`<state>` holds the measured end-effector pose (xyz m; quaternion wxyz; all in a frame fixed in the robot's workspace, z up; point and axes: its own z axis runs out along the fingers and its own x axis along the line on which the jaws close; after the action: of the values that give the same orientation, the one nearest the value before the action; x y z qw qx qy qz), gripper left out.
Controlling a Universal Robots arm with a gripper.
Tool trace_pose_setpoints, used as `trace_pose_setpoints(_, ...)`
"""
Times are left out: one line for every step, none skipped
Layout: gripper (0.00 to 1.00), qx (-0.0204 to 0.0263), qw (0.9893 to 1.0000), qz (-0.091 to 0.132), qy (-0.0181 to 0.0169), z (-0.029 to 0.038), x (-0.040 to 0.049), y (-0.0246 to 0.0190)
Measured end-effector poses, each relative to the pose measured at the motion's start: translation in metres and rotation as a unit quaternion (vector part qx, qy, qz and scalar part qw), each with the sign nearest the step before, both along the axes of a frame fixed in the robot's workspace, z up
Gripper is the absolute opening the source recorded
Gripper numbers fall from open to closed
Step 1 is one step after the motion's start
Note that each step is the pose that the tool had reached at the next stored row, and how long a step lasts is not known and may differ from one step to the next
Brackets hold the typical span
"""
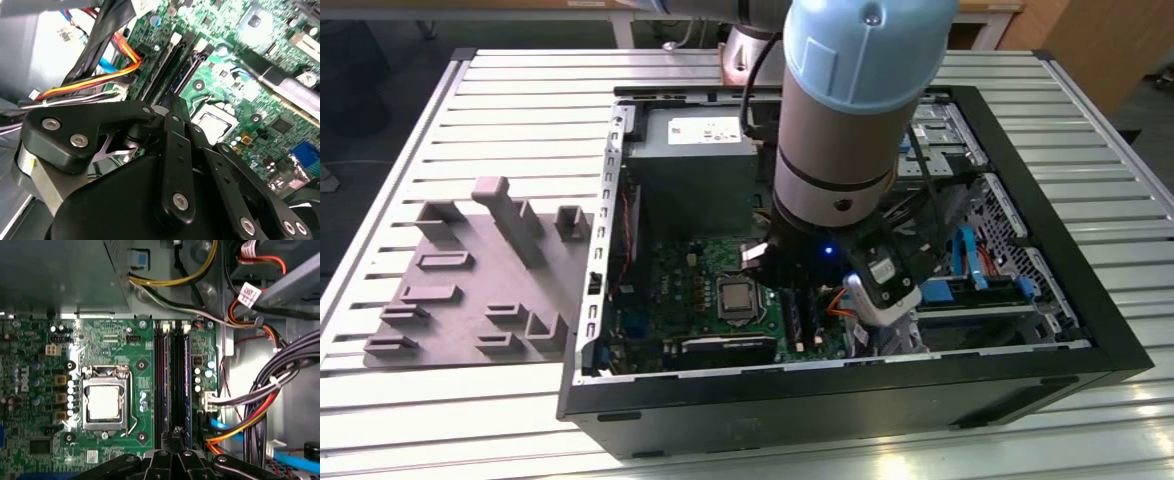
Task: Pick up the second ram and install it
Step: 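Press down the second ram until it locks into place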
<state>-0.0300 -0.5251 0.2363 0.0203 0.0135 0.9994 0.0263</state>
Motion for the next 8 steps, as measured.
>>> trace_pose_setpoints(0.11, 0.0, 1.0, 0.0, 0.0, 0.0, 0.0, -0.0013)
trace_pose_setpoints(0.11, 0.0, 1.0, 0.0, 0.0, 0.0, 0.0, -0.0022)
trace_pose_setpoints(0.11, 0.0, 1.0, 0.0, 0.0, 0.0, -0.0001, -0.0023)
trace_pose_setpoints(0.11, 0.0, 1.0, 0.0, 0.0, -0.0001, -0.0001, -0.0022)
trace_pose_setpoints(0.11, 0.0, 1.0, 0.0, 0.0, -0.0001, 0.0, -0.0022)
trace_pose_setpoints(0.11, 0.0, 1.0, 0.0, 0.0, 0.0, 0.0, -0.0023)
trace_pose_setpoints(0.11, 0.0, 1.0, 0.0, 0.0, -0.0002, 0.0, -0.0023)
trace_pose_setpoints(0.11, 0.0001, 1.0, 0.0, 0.0, -0.001, 0.0, -0.0023)
